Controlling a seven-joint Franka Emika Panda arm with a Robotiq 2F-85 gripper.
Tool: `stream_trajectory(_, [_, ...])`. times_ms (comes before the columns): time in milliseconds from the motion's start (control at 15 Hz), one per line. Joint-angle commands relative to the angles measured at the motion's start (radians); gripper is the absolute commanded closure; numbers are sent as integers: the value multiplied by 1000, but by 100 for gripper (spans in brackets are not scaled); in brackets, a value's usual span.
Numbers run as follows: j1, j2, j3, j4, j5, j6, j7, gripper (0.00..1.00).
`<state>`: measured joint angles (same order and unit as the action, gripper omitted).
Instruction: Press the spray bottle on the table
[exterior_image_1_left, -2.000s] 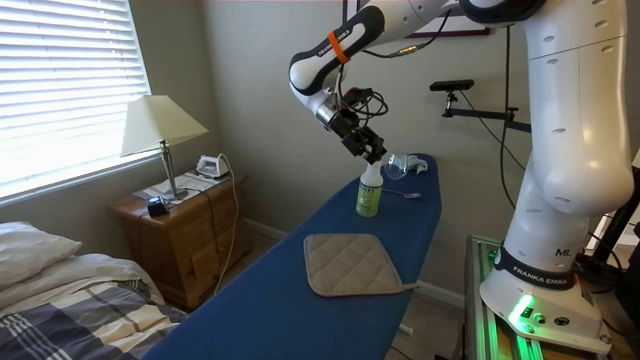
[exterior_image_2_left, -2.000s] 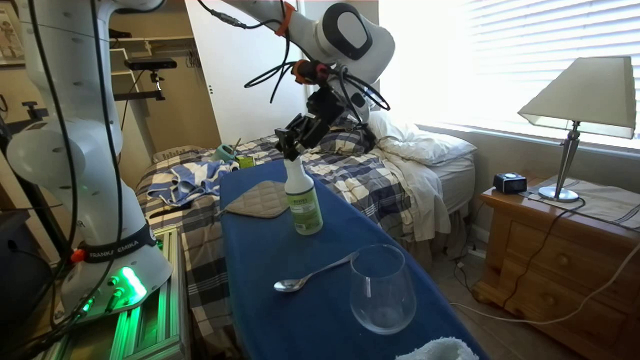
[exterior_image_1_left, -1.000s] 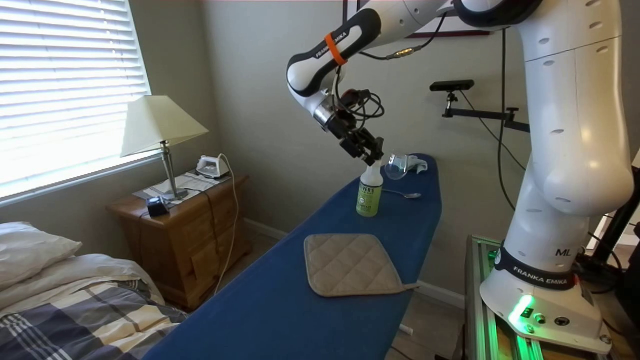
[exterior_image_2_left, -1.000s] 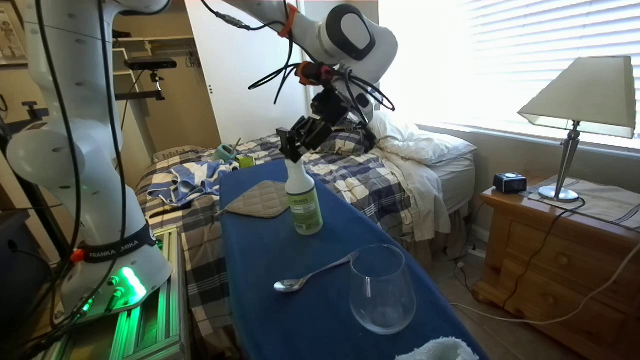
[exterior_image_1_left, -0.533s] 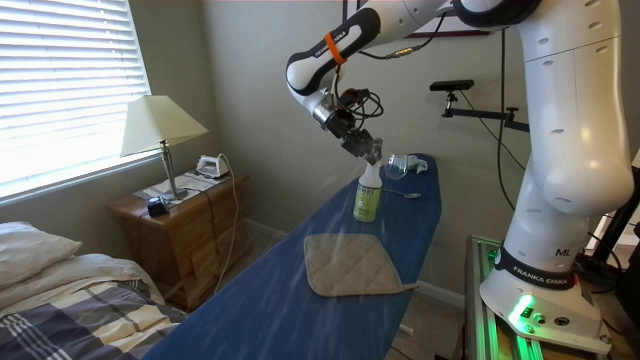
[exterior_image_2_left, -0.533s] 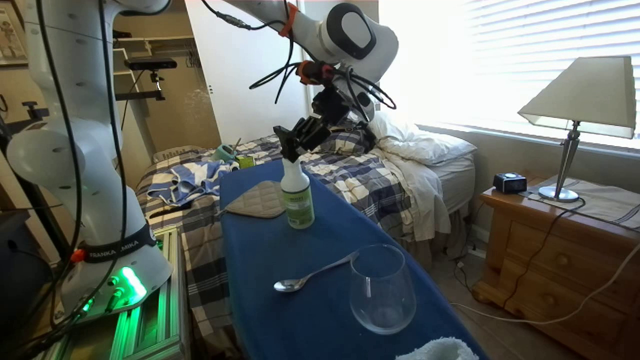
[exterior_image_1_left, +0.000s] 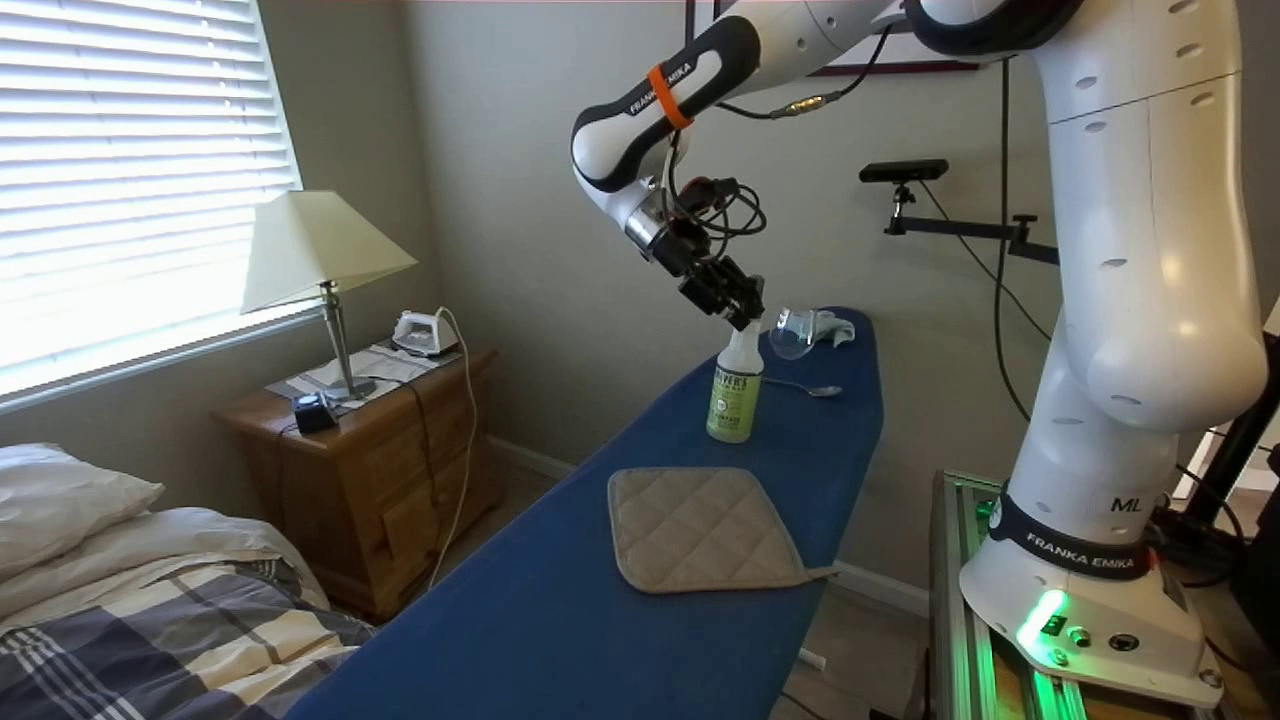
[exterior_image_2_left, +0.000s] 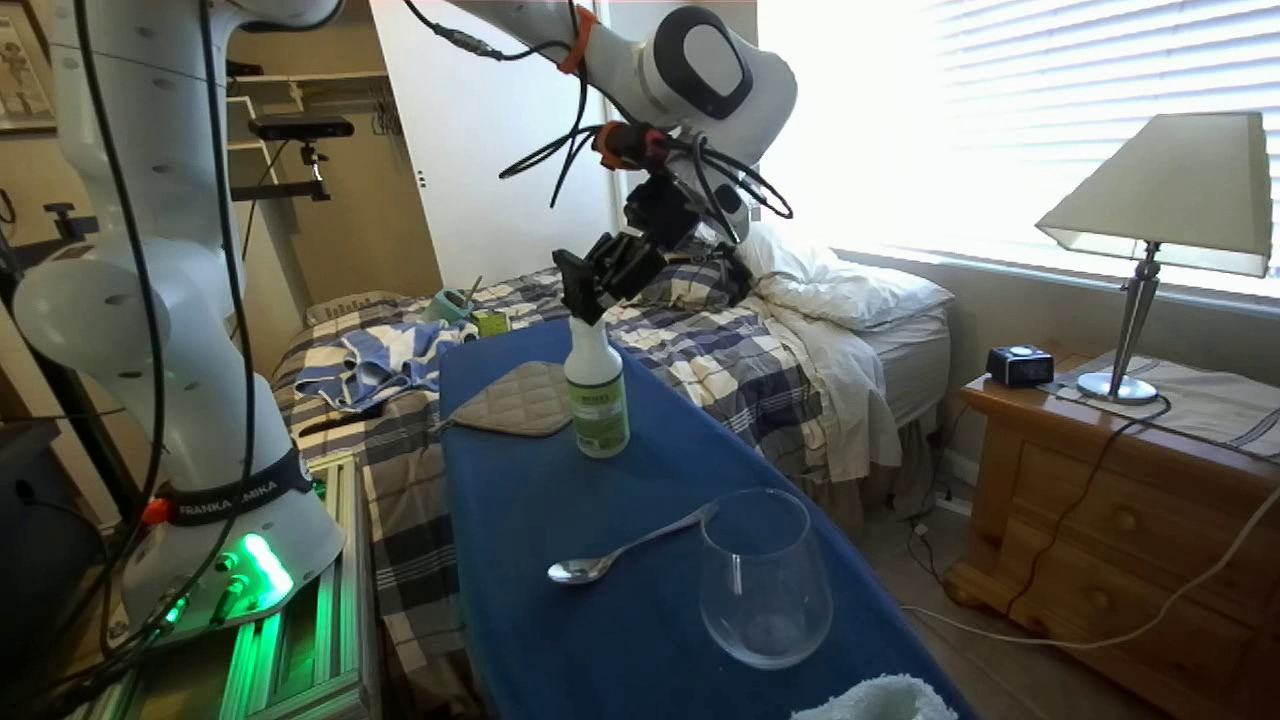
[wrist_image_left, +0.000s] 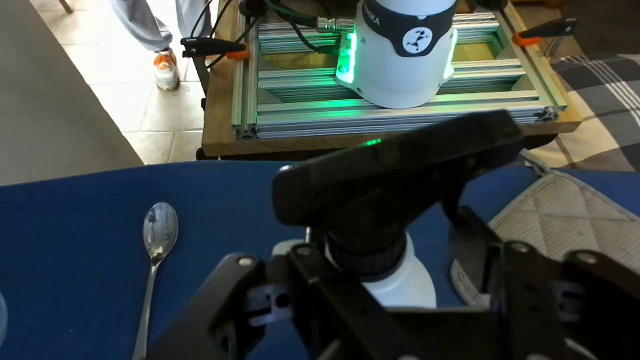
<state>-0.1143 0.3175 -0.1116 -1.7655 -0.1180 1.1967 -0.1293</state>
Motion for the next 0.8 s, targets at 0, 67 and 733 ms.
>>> stream_trajectory(0, [-14, 21, 11, 39, 25, -10, -6, 5])
stream_trajectory(67, [-13, 21, 13, 41, 26, -10, -7, 1])
stream_trajectory(733, [-1, 10, 37, 75, 70, -1, -2, 0])
